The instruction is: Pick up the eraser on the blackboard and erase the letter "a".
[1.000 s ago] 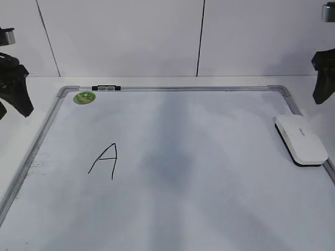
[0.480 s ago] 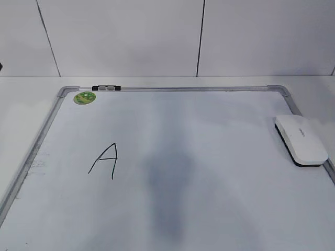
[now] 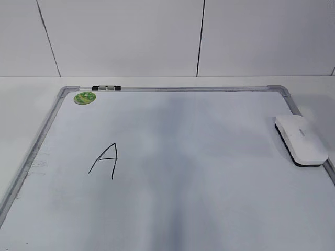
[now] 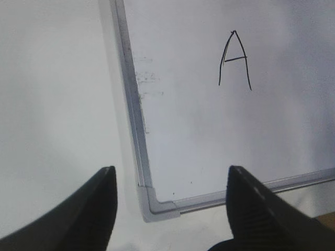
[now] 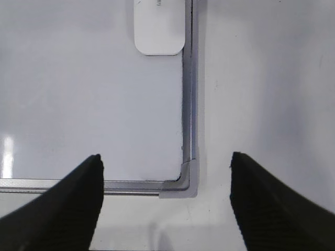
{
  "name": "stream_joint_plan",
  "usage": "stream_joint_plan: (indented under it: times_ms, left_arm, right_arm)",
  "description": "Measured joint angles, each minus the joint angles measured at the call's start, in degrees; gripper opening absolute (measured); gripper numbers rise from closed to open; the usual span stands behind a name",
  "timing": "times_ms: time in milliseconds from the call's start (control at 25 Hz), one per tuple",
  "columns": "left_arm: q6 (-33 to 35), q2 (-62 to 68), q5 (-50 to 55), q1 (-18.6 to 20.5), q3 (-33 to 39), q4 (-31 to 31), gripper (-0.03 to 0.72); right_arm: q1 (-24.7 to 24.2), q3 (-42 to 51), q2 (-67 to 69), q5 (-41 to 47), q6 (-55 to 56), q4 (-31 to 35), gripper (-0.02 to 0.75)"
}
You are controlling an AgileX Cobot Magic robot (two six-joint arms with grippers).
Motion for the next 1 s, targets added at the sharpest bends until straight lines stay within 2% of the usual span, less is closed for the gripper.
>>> stream_joint_plan:
  times_ms: [440,1000]
  left_arm:
    - [-0.9,-18.2,0.2,0.0,15.3,-0.2,0.491]
    - [-1.0,-38.2,0.3,0.0,27.7,0.6,0.491]
  right_arm:
    - [0.0,7.4,-20.8,0.8,3.0,0.7,0.593]
    - [0.0,19.3,-39.8,1.5,3.1,0.1,0.592]
